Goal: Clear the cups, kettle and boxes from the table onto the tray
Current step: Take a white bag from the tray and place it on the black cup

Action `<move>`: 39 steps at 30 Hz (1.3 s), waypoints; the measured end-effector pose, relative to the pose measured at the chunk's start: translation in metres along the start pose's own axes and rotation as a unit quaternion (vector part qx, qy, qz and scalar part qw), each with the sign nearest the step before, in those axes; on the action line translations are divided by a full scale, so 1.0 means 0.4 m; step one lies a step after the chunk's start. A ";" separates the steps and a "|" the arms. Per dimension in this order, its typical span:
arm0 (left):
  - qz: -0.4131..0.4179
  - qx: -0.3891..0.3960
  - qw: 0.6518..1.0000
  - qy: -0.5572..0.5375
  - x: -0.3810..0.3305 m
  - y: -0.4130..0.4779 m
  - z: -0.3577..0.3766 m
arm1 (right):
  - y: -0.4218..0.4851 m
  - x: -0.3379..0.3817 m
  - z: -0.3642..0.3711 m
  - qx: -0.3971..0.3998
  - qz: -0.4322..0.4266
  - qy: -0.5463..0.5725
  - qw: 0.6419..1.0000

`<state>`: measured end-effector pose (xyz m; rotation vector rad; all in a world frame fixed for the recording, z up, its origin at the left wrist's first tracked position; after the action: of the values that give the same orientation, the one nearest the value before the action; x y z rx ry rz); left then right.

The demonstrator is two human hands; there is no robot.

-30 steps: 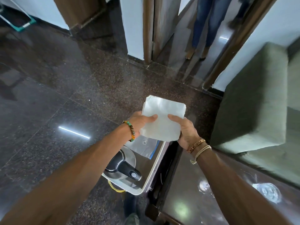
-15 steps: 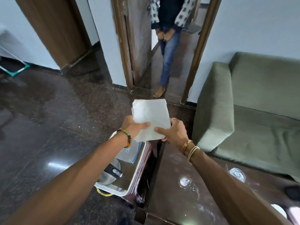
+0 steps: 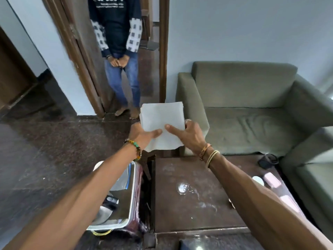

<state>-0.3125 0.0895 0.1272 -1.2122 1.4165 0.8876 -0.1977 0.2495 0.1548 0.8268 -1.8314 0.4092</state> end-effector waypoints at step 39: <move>0.331 0.193 0.888 0.253 -0.143 -0.803 1.014 | -0.391 -0.515 -1.050 -0.332 0.102 -0.183 0.920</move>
<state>0.0919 0.4171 0.1274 -0.6605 2.3873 0.6869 0.2417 0.4709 0.1217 0.2448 -2.2131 -0.2650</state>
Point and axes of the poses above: each hand's wrist, its own y-axis towards the middle knuckle, its own z-axis out of the palm, x = y × z, the point moved 7 cm from there along y, towards the middle knuckle, and after that the axes turned 13 degrees about -x, right-handed, at the moved point
